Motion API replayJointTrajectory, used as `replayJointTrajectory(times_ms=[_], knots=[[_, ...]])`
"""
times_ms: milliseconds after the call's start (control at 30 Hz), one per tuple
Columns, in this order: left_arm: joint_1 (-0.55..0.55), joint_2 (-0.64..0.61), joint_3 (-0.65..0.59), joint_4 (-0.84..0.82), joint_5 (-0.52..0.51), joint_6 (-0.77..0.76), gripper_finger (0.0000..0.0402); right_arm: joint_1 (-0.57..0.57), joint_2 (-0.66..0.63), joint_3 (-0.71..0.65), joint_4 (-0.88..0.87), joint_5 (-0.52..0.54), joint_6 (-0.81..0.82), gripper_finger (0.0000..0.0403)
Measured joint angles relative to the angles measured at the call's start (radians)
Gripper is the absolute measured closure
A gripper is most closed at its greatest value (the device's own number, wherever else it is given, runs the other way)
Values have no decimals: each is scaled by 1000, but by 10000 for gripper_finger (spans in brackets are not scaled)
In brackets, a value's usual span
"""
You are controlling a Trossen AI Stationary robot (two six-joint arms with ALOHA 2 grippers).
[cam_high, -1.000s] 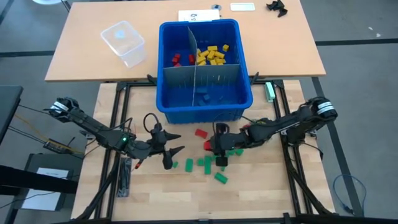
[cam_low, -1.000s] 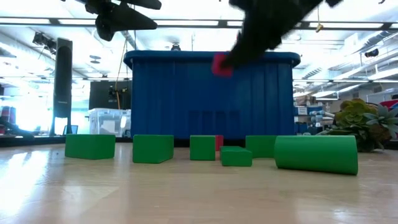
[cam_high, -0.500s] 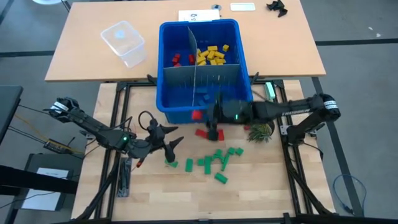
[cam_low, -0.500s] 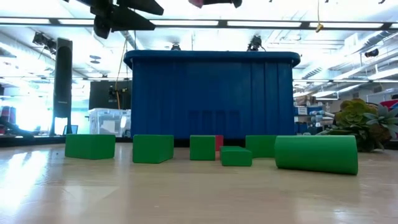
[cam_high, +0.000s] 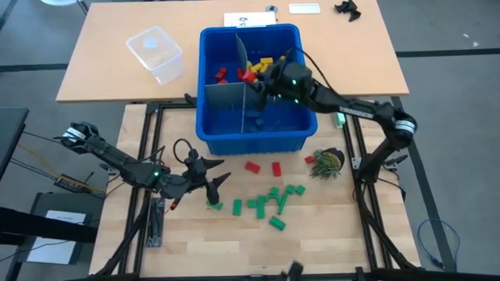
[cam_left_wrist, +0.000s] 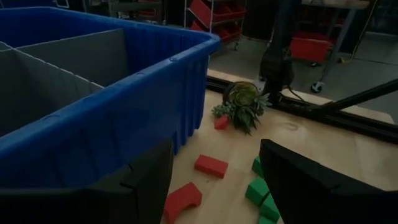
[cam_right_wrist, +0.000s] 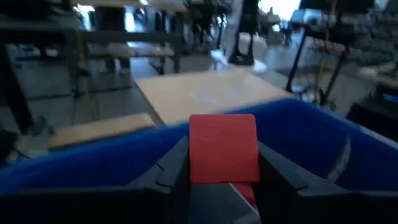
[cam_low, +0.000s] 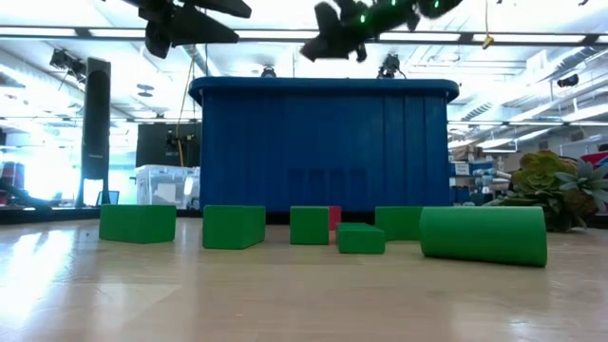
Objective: Sort Items/Unsort Items
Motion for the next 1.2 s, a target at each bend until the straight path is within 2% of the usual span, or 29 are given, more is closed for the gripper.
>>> replayJointTrajectory(times_ms=[100, 233, 433, 667, 800, 1000, 1200], knots=[[0, 0, 0, 2, 0, 0, 154, -70, 63, 23, 51, -33, 31, 275], [0, 0, 0, 4, 1, 0, 154, -140, 199, 125, 60, -61, 42, 275], [0, 0, 0, 4, 1, 0, 154, -170, 422, 423, -18, -92, 42, 275], [0, 0, 0, 1, 0, -1, 154, -204, 661, 769, -146, -81, 72, 273], [0, 0, 0, 4, 1, -1, 154, -222, 759, 892, -164, -77, 93, 242], [0, 0, 0, 4, 1, -1, 154, -223, 782, 930, -226, -71, 69, 167], [0, 0, 0, 3, 0, -1, 154, -200, 650, 930, -522, -91, -107, 117]])
